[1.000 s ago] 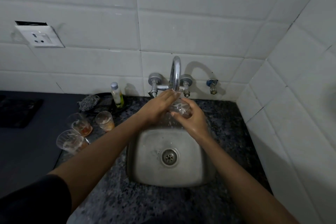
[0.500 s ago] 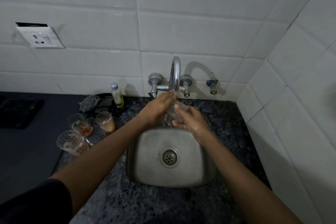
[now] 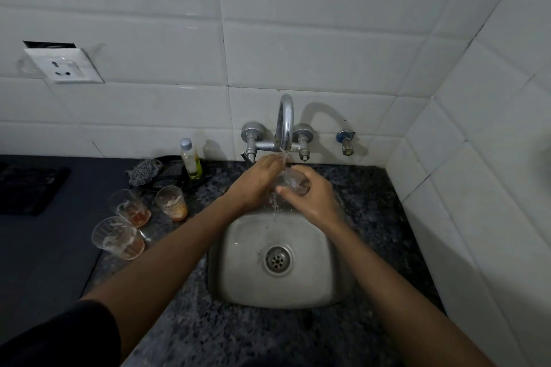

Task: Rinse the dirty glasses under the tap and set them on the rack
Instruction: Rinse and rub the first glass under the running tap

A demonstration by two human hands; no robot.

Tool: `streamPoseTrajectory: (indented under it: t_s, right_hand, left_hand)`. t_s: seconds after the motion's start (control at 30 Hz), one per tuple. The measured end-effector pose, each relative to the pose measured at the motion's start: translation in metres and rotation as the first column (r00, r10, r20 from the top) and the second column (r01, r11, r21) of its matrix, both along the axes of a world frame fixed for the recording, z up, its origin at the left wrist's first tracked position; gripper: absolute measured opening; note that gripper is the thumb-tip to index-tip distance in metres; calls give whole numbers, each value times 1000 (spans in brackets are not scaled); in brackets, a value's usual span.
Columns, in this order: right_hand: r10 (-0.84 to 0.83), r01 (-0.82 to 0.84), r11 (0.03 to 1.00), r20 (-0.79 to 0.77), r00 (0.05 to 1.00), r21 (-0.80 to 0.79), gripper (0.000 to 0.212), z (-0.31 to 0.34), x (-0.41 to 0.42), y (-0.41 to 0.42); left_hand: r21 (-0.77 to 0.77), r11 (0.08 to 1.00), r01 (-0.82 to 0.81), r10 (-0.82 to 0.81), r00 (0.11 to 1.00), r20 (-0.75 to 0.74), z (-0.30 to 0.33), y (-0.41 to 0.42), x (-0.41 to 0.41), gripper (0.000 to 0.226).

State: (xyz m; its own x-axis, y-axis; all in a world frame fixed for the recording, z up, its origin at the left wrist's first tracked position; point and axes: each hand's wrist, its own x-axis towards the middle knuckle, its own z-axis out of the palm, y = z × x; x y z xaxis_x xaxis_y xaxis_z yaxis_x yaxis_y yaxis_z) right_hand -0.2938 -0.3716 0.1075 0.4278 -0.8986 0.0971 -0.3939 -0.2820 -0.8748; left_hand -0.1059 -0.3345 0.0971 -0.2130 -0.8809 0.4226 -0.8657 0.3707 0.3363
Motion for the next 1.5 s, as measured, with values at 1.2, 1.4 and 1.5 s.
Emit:
streamPoseTrajectory:
  t_s: [1.2, 1.4, 1.5]
  right_hand:
    - [94, -106, 896, -49, 994, -431, 61, -4, 14, 14]
    - [107, -136, 866, -87, 990, -481, 58, 1, 17, 12]
    - [124, -239, 767, -227, 966, -595, 57, 0, 15, 14]
  left_hand:
    - [618, 727, 298, 674, -136, -726, 18, -11, -8, 28]
    - [628, 707, 326, 694, -147, -705, 16, -9, -6, 30]
    - [670, 682, 292, 717, -86, -692, 19, -10, -4, 26]
